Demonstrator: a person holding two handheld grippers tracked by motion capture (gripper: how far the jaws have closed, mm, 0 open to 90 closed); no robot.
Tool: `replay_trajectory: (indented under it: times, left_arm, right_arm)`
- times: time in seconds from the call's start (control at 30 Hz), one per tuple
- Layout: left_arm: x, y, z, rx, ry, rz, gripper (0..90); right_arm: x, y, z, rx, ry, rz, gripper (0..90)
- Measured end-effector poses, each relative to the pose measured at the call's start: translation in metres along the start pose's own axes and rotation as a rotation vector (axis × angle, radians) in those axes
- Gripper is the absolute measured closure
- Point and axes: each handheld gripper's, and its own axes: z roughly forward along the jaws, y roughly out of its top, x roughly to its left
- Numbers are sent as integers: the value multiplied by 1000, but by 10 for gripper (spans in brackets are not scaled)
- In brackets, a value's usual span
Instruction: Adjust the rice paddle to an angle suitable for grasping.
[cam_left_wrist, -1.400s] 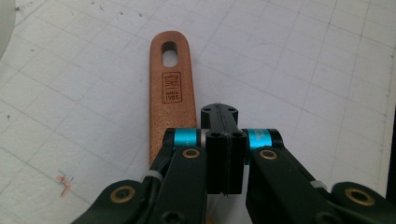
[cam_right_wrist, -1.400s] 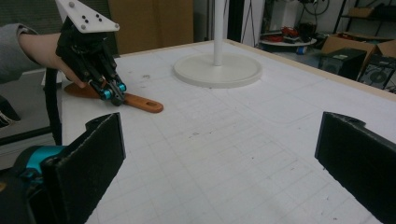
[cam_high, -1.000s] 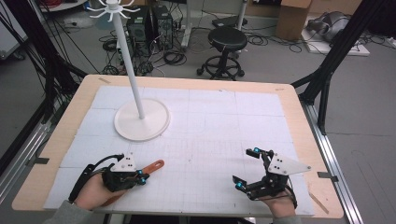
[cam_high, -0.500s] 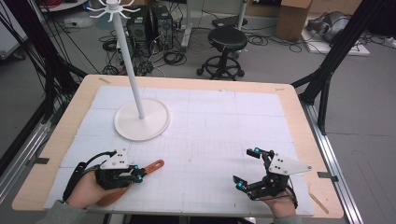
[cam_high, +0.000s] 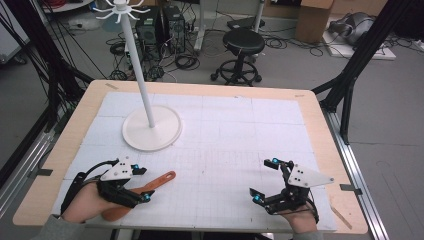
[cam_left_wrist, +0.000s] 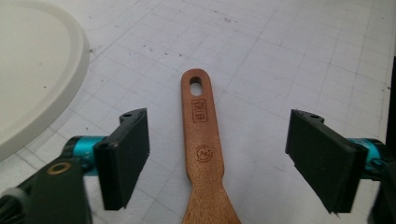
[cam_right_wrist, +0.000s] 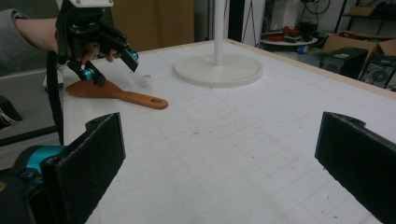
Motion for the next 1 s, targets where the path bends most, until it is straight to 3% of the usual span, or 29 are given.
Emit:
replay_trajectory:
  times: [0.1,0.17,0.47,0.63,1.0]
  left_arm:
    - [-1,1,0,0,0,2,151]
    - [-1,2,0,14,-26,5,147]
    - [-3,3,7,69,-13,27,155]
    - [2,-1,9,75,-7,-1,165]
    - [6,-4,19,134,-1,11,198]
  right_arm:
    - [0,0,0,0,0,5,7]
    - [0,0,0,3,-1,5,7]
    - [0,-1,1,11,5,3,7]
    - [1,-1,0,7,8,4,7]
    - [1,-2,-2,9,5,1,7]
